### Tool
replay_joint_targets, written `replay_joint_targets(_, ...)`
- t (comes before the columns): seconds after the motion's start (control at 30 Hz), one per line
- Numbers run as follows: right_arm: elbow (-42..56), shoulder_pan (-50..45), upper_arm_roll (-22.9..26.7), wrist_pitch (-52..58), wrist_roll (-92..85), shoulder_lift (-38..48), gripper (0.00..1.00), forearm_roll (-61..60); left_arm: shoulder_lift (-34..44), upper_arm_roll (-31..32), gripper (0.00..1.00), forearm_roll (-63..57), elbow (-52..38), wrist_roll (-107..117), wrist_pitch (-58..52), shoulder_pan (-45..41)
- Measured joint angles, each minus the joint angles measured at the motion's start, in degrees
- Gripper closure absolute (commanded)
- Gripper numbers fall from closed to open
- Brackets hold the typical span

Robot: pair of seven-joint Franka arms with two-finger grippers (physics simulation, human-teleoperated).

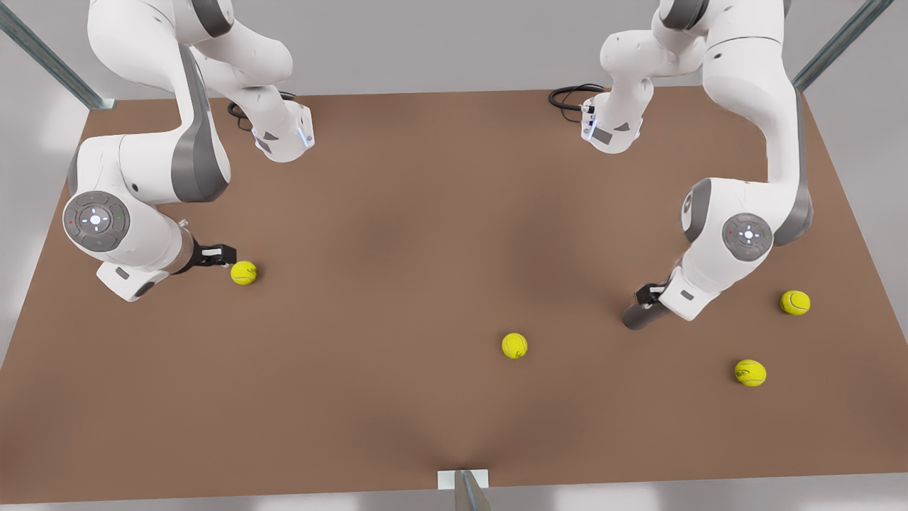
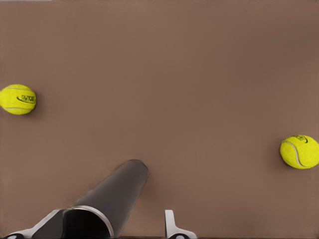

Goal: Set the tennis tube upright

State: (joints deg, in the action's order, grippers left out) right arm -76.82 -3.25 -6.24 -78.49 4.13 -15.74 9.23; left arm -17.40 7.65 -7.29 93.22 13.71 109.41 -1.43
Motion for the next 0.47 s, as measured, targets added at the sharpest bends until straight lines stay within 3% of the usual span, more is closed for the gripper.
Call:
replay_joint_targets(0.13, 0.00, 0.00, 0.00, 0.00, 0.00, 0.00, 0.00, 0.00, 0.00, 0.43, 0.00, 1.71, -12.39, -0.94, -22.43, -0.21)
replay_joint_targets(0.3, 0.70, -3.48, 0.00, -1.01, 0.00, 0.00, 0.00, 0.08, 5.83, 0.62, 0.00, 3.21, -12.99, -1.05, -24.95, -0.52)
replay_joint_targets(0.47, 3.07, -4.76, 0.01, -4.92, -0.21, -0.09, 0.00, -0.05, 6.06, 1.05, 0.00, 3.56, -12.89, -1.13, -24.95, -0.53)
